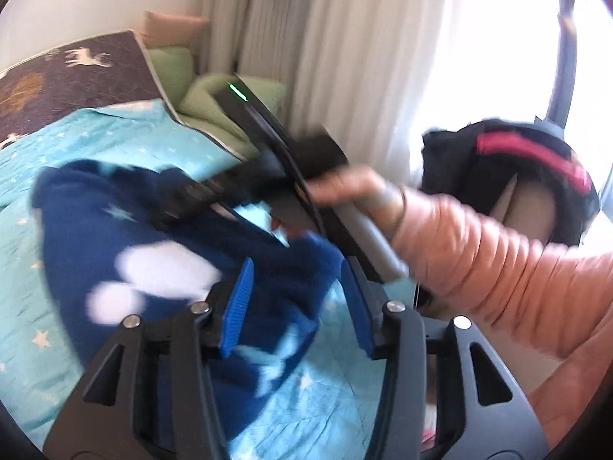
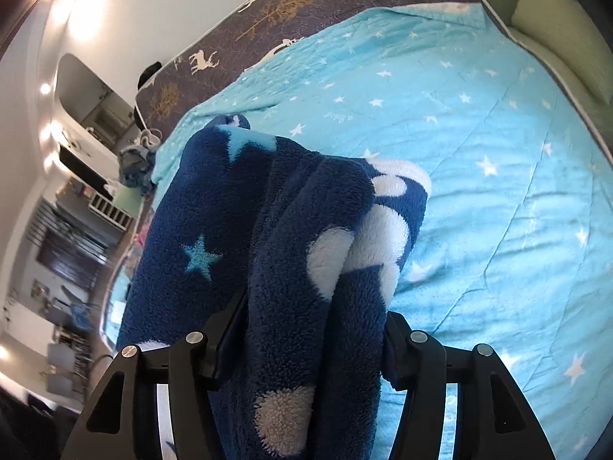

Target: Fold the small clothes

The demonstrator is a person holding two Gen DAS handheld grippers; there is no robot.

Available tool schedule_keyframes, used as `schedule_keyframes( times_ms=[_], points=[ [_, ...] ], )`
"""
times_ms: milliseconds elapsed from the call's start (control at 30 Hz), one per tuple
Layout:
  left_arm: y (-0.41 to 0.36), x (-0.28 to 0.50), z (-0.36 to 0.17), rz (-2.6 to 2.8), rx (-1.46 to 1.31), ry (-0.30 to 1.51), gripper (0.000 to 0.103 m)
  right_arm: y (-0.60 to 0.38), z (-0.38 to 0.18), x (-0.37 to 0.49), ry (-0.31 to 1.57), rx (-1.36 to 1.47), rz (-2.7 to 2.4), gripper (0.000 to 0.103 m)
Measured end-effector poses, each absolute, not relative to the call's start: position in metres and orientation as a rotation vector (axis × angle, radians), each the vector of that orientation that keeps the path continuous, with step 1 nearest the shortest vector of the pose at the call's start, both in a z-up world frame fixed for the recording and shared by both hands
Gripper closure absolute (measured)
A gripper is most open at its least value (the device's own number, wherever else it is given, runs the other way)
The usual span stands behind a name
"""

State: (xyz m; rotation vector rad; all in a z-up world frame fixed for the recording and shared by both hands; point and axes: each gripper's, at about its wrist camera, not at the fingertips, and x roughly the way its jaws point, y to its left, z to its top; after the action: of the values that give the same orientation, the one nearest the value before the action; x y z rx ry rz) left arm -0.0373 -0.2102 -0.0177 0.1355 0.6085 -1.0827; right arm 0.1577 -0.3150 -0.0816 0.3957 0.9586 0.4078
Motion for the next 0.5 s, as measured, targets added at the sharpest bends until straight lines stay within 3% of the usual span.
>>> schedule_keyframes(
  times_ms=[67, 133, 233, 333, 367, 400, 433, 500],
  points=[
    [-0.186, -0.025, -0.007, -1.023, 0.044, 0.572, 0.042, -0.315, -0.081, 0.157, 0.953, 0.385, 0.402, 0.042],
    [-0.181, -0.008, -0.011, -0.926, 0.051, 0.557, 0.042, -0.315, -0.081, 0.156, 0.951, 0.393, 0.395, 0.041],
    [-0.188, 0.017, -0.054, -0.813, 0.123, 0.685, 0.043, -0.322, -0.077, 0.147, 0.955, 0.411, 0.368, 0.041],
    [-0.187, 0.005, -0.066, -0.777, 0.167, 0.616, 0.043, -0.338, -0.047, 0.112, 0.867, 0.362, 0.283, 0.044],
    [-0.189, 0.0, -0.064, -0.779, 0.178, 0.607, 0.043, -0.339, -0.039, 0.099, 0.837, 0.354, 0.279, 0.056],
    [-0.19, -0.002, -0.063, -0.78, 0.176, 0.608, 0.042, -0.337, -0.024, 0.077, 0.798, 0.337, 0.31, 0.078],
    [-0.192, -0.003, -0.062, -0.778, 0.181, 0.608, 0.042, -0.333, -0.016, 0.062, 0.772, 0.32, 0.342, 0.086],
    [-0.188, 0.001, -0.062, -0.777, 0.188, 0.609, 0.042, -0.312, -0.001, 0.024, 0.718, 0.254, 0.425, 0.091]
  ],
)
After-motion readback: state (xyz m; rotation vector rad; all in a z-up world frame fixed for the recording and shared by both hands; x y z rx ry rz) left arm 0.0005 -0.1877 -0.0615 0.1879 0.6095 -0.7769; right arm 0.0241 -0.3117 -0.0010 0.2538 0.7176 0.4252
